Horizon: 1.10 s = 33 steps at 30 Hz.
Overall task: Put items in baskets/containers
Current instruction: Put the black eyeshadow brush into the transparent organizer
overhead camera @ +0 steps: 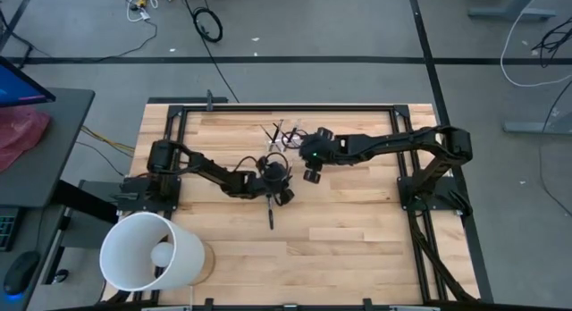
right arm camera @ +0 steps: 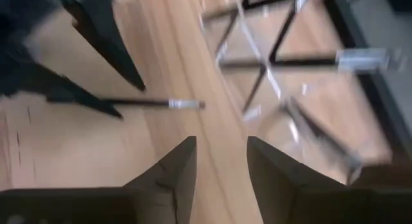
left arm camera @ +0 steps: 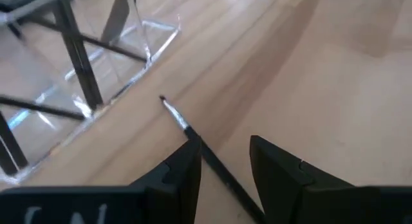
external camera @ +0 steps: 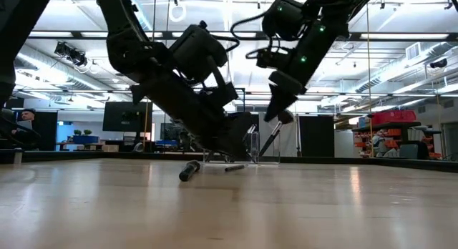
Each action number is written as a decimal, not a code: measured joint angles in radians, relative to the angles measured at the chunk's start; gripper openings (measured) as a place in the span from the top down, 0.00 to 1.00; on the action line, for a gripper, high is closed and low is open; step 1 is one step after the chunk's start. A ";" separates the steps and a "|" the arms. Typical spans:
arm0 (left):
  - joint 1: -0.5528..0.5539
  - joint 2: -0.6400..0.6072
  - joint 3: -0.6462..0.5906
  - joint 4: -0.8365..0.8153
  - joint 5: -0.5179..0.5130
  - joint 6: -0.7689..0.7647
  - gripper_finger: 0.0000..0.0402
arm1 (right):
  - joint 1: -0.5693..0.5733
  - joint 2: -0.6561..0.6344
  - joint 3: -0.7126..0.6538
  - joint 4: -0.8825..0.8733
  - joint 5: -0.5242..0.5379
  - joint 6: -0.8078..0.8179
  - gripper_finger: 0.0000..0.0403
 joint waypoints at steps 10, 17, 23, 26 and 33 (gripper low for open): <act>0.022 0.075 0.002 0.010 -0.014 -0.155 0.66 | 0.067 0.000 0.000 -0.133 -0.004 0.103 0.66; 0.018 0.107 0.004 0.001 -0.008 -0.136 0.75 | 0.129 -0.001 -0.071 0.083 -0.113 0.016 0.68; 0.028 0.106 0.003 0.003 0.056 -0.110 0.96 | 0.145 0.000 -0.335 0.587 -0.264 -0.073 0.70; 0.029 0.106 0.002 0.019 0.086 -0.090 0.95 | 0.131 0.000 -0.469 0.907 -0.237 -0.103 0.70; 0.022 0.114 -0.002 0.159 0.191 0.047 0.97 | 0.069 0.000 -0.618 1.036 -0.261 -0.130 0.67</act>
